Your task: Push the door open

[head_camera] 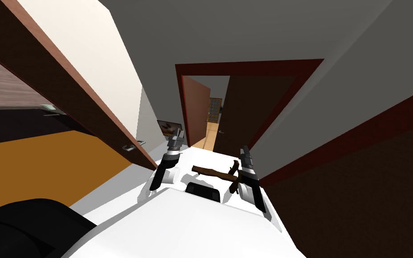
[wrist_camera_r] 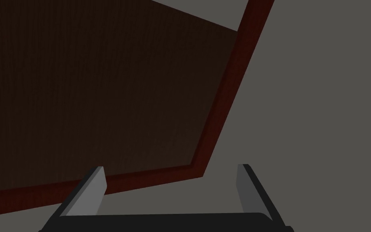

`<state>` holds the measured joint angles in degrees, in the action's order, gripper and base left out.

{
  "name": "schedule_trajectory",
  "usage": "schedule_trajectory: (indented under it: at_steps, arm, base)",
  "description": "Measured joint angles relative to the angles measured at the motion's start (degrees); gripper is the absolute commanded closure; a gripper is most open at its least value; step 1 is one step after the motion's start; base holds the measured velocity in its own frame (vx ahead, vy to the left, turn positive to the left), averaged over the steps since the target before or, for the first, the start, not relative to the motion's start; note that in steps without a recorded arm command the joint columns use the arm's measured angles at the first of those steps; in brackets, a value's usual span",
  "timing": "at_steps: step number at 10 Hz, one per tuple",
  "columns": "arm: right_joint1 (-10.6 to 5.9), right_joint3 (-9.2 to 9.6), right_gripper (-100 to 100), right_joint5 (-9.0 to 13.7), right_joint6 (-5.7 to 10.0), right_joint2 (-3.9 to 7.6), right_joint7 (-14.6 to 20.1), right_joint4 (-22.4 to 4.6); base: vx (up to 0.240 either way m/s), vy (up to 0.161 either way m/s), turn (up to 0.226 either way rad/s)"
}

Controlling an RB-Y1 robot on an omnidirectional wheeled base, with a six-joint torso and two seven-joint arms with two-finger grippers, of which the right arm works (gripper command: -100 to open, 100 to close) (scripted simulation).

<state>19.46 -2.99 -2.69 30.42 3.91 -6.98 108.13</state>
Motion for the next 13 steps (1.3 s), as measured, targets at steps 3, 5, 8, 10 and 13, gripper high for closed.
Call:
schedule_trajectory:
  at_steps: [3,5,8,10,13]
  arm:
    - [-1.87,-0.03,-100,0.3,0.79,0.35,0.4,-4.5]
    - [-3.06,-0.02,-100,0.4,1.21,0.49,0.7,-7.3]
    - [-4.92,-0.26,-100,0.9,2.4,1.07,1.4,-12.3]
    - [-6.03,-0.24,-100,1.1,3.44,1.14,1.8,-15.7]
    - [-8.54,-0.47,-100,1.4,4.17,1.43,2.3,-20.9]
  base:
    - [0.108,-0.005,0.003]
    - [0.091,-0.006,0.003]
    - [0.1,0.006,0.003]
    - [0.097,0.001,0.003]
    - [0.096,0.006,-0.001]
